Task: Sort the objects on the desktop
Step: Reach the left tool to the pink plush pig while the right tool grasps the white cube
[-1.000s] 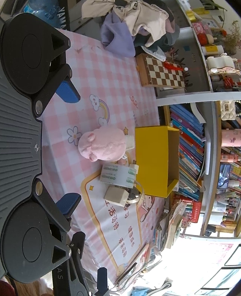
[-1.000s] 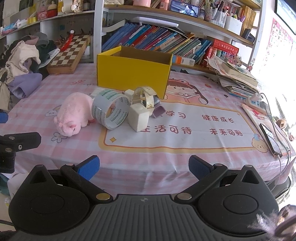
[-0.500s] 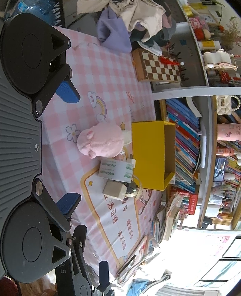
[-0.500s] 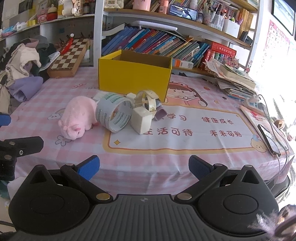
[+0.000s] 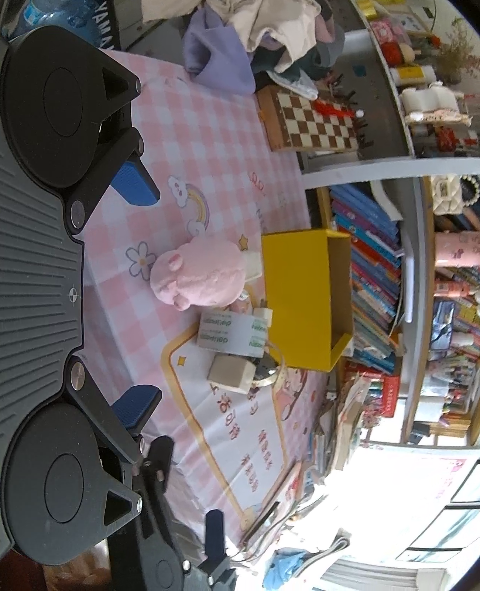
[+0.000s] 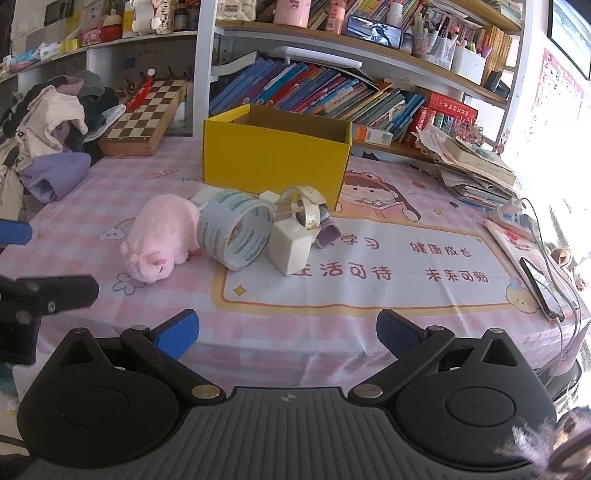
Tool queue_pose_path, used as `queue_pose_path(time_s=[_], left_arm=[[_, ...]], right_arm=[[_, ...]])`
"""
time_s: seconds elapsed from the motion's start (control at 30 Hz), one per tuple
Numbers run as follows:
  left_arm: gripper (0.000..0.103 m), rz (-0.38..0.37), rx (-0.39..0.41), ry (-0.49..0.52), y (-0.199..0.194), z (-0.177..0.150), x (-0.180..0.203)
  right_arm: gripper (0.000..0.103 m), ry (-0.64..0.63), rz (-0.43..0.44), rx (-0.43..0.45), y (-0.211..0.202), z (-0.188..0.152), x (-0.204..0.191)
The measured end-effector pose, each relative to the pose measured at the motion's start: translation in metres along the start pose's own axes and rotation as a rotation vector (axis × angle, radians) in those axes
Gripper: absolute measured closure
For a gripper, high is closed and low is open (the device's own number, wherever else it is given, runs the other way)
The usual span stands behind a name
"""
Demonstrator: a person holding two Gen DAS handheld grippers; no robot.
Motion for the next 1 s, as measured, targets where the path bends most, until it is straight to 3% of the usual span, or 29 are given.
queue_pose_path(time_s=[0.07, 0.27, 0.43, 0.57, 0.63, 0.7, 0.8, 1.0], left_arm=[[0.0, -0.025, -0.027, -0.006, 0.004, 0.0, 0.002], [0.0, 0.038, 0.003, 0.021, 0.007, 0.009, 0.001], [0.0, 0.049, -0.026, 0.062, 0.017, 0.008, 0.01], [0.0, 0.027, -0.052, 0.005, 0.026, 0.011, 0.005], [0.0, 0.007, -0.077, -0.037, 0.033, 0.01, 0.002], [0.0, -0.002, -0.085, -0.057, 0.037, 0.011, 0.001], [0.0, -0.011, -0.084, -0.071, 0.043, 0.014, 0.004], [0.0, 0.067, -0.09, -0.033, 0.062, 0.022, 0.009]], right_arm=[[0.0, 0.003, -0.001, 0.013, 0.001, 0.005, 0.004], [0.0, 0.005, 0.0, 0.035, 0.007, 0.015, 0.014], [0.0, 0.005, 0.026, 0.019, 0.02, 0.018, 0.019], [0.001, -0.001, 0.037, 0.025, 0.028, 0.025, 0.023], [0.004, 0.007, 0.058, 0.036, 0.031, 0.029, 0.025], [0.019, 0.002, 0.066, 0.028, 0.037, 0.031, 0.027], [0.03, -0.008, 0.085, 0.009, 0.048, 0.035, 0.03], [0.034, -0.033, 0.138, -0.035, 0.072, 0.043, 0.036]])
Point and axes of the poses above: each gripper's, at about its wrist camera, not at the fingertips, and y roughly the way its jaws point, x to its right, z to its top, the point moved 9 cm from there along y, roughly the way its jaws point, and after that the axes turned 9 degrees about z, right-handed, at the moved point
